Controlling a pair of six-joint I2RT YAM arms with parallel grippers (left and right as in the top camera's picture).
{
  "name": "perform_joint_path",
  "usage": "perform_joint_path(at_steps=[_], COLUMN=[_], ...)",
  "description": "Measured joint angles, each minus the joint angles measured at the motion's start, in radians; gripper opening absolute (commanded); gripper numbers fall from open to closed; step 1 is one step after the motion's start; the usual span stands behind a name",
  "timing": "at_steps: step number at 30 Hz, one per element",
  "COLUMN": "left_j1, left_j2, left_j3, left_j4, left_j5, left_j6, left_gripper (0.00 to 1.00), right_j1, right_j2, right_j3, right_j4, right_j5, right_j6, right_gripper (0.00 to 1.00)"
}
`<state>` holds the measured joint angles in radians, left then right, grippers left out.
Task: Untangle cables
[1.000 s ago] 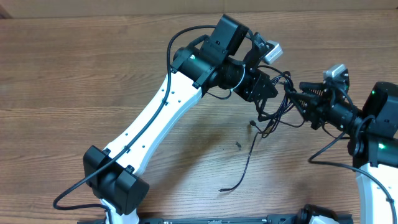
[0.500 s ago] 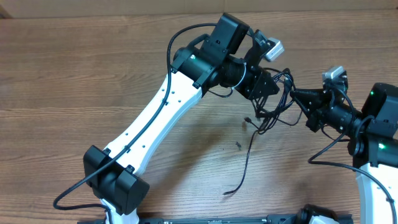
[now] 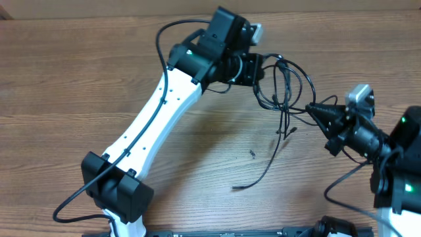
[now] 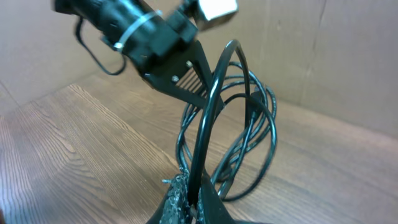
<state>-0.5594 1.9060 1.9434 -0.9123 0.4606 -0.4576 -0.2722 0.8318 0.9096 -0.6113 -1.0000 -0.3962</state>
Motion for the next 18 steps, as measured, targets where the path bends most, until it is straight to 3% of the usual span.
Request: perform_joint_path(at_steps=[5,11,18], left_j1=[0.039,0.08,0.095], left_j2=[0.0,0.0,0.0], left_j3=[0.0,0.0,0.0], left_j4=[-0.048,-0.072,-0.071], left_j5=[-0.017,-0.024,0.019], left_j6=[-0.076,-0.089,0.018], left_gripper=[0.04,0.04,0.04], right_j1=[0.0,0.0,0.0], right_j2=[-0.066,-0.089,-0.087], right_j3=[0.0,0.0,0.0], right_j4=[-0.021,-0.07,-0.052], right_j5=[0.011,0.108,0.171], right_j6=[0.002,0.024,0.029], right_gripper=[0.06,0.39,0.45])
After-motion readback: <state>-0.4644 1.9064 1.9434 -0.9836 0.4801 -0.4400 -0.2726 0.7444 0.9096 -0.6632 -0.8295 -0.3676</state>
